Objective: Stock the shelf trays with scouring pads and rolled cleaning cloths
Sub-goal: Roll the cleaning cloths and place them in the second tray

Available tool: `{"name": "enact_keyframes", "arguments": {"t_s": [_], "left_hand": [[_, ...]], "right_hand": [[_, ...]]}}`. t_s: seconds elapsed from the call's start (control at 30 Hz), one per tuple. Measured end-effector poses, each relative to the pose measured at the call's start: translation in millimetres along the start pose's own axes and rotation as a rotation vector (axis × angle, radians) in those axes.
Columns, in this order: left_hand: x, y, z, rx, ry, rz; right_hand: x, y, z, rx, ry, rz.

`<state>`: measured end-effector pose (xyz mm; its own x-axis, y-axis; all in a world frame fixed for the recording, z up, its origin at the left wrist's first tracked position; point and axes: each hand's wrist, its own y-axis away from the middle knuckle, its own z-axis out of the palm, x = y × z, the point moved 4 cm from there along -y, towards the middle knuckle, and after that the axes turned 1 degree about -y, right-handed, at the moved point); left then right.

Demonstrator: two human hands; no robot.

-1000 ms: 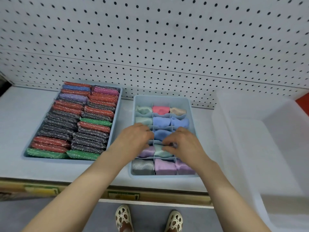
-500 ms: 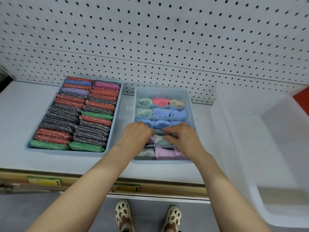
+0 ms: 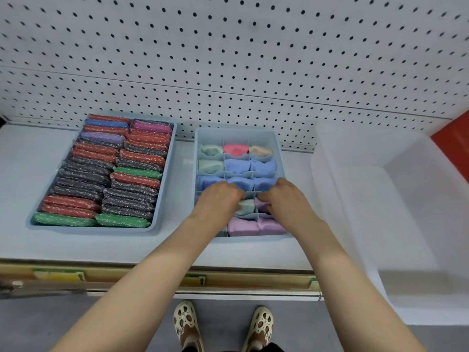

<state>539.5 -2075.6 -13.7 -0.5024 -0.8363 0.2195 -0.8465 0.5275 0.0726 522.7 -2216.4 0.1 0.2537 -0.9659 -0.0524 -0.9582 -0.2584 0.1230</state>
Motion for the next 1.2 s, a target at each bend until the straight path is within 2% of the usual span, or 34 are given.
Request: {"name": "enact_keyframes", "arguments": {"t_s": [0.13, 0.23, 0.33, 0.53, 0.83, 1.0, 1.2], "left_hand": [[-6.7, 32.8, -6.0, 0.045, 0.187, 0.124], [-2.4, 42.7, -8.9, -0.004, 0.086, 0.174], [5.0, 39.3, -7.5, -0.002, -0.019, 0.202], [7.9, 32.2, -0.9, -0.113, 0.033, 0.119], [6.1, 34.0, 0.1, -0.119, 0.047, 0.042], [9.5, 35.5, -3.3, -0.136, -0.008, 0.015], [3.1, 43.4, -6.7, -0.050, 0.196, -0.035]], "right_hand": [[9.0, 26.9, -9.9, 0.048, -0.168, -0.017], [9.1, 44.1, -6.7, -0.025, -0.119, -0.015], [5.6, 41.5, -2.3, 0.002, -0.088, -0.027], [6.8, 33.6, 0.9, 0.028, -0.090, 0.020], [5.0, 37.9, 4.6, 0.034, -0.238, 0.049], [-0.6, 37.8, 3.5, 0.042, -0.201, 0.039], [-1.0, 37.5, -0.6, -0.054, -0.157, 0.034]]}}
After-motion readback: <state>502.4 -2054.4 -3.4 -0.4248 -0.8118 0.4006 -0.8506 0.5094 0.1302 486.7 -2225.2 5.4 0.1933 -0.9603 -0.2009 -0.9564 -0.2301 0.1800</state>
